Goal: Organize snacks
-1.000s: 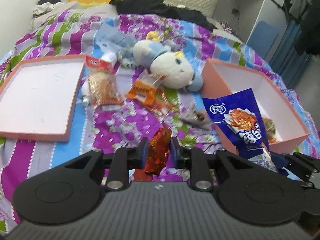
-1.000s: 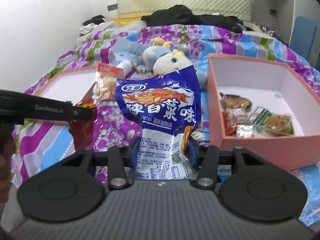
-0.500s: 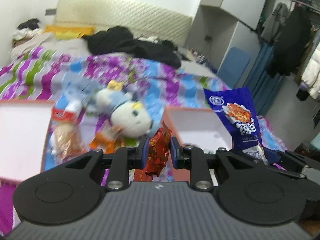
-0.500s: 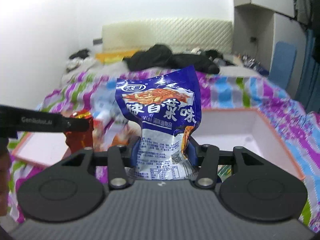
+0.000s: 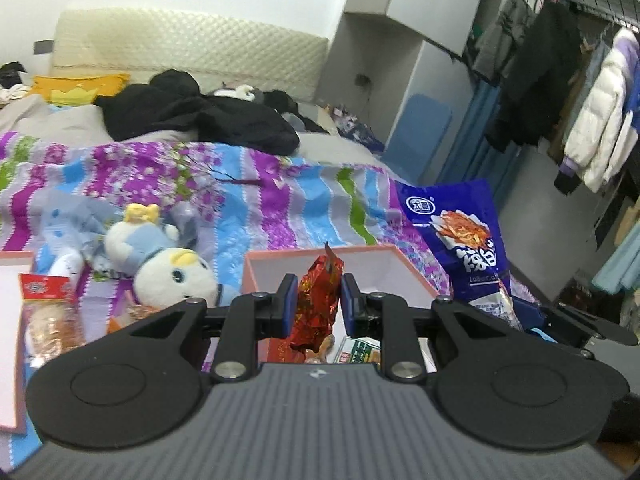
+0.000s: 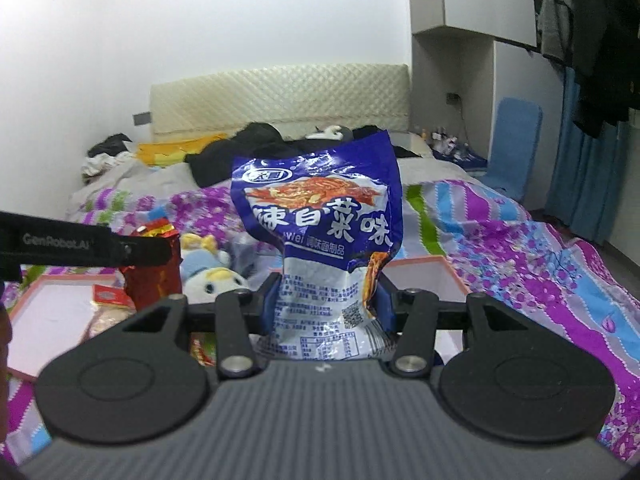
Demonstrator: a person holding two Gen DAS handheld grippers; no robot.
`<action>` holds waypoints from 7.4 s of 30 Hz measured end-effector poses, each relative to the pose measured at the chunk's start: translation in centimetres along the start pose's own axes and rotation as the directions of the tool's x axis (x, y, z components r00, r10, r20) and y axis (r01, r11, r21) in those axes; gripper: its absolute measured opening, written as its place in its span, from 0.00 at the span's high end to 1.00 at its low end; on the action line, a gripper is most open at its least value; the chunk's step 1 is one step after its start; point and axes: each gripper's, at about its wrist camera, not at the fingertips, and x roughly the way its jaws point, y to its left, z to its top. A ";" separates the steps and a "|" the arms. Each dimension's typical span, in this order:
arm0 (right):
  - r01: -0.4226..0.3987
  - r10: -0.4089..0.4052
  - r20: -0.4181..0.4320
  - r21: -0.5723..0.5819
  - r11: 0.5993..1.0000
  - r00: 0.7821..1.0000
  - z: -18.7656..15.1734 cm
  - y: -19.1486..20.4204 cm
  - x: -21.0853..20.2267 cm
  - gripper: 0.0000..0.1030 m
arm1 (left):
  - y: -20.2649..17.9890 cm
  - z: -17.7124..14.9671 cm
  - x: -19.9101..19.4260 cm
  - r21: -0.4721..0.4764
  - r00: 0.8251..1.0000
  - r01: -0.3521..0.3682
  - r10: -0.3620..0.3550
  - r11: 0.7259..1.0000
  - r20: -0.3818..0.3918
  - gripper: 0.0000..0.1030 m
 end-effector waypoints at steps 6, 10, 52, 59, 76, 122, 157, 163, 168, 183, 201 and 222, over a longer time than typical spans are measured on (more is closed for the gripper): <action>0.036 -0.034 -0.075 0.021 0.999 0.997 -1.7 -2.9 3.8 0.50 | -1.4 -0.9 6.3 0.028 0.995 -0.004 0.007 1.000 -0.101 0.74; 0.054 -0.048 -0.136 0.041 0.998 0.990 -3.2 -4.4 6.3 0.50 | -1.3 -1.8 10.1 0.020 0.983 -0.001 0.005 1.000 -0.183 0.74; -0.161 0.162 -0.039 0.021 0.987 0.986 -4.8 5.1 -1.4 0.21 | 7.2 -7.5 -6.1 -0.025 0.990 -0.134 0.133 0.991 -0.048 0.43; -0.182 0.183 -0.022 0.034 0.983 0.983 -7.4 7.7 -2.8 0.21 | 9.7 -10.4 -9.4 -0.042 0.984 -0.179 0.178 0.983 -0.031 0.43; -0.204 0.204 -0.108 0.008 0.979 0.973 -13.9 12.4 -3.6 0.21 | 14.3 -17.5 -10.8 -0.124 0.964 -0.257 0.246 0.958 -0.100 0.43; -0.072 -0.087 -0.271 -0.525 0.848 0.959 -17.0 18.8 19.0 0.75 | 33.3 -15.6 8.4 -0.290 0.909 -0.416 0.392 0.862 -0.141 0.86; -0.182 0.065 -0.260 -0.457 0.870 0.963 -16.0 18.4 4.4 0.98 | 21.9 -18.8 -10.8 -0.423 0.982 -0.188 0.179 0.886 -0.062 1.00; -0.189 0.098 -0.230 -0.416 0.890 0.968 -16.2 18.3 4.4 0.94 | 24.2 -22.2 -12.2 -0.471 0.973 -0.228 0.191 0.852 -0.125 1.00; -0.197 0.093 -0.254 -0.424 0.884 0.963 -16.6 18.4 6.5 0.75 | 25.8 -23.4 -13.5 -0.474 0.962 -0.273 0.226 0.837 -0.155 0.98; -0.230 0.011 -0.368 -0.555 0.799 0.930 -18.9 19.6 12.8 0.58 | 26.5 -23.9 -13.0 -0.321 0.919 -0.376 0.304 0.869 -0.252 0.14; -0.183 0.063 -0.294 -0.401 0.898 0.954 -15.3 17.0 7.1 0.74 | 27.1 -24.2 -6.7 -0.157 0.860 -0.435 0.358 0.887 -0.363 0.11; -0.300 0.178 -0.414 -0.250 0.921 0.893 -20.1 16.1 4.0 0.74 | 27.6 -24.6 -1.5 -0.047 0.811 -0.454 0.391 0.890 -0.436 0.10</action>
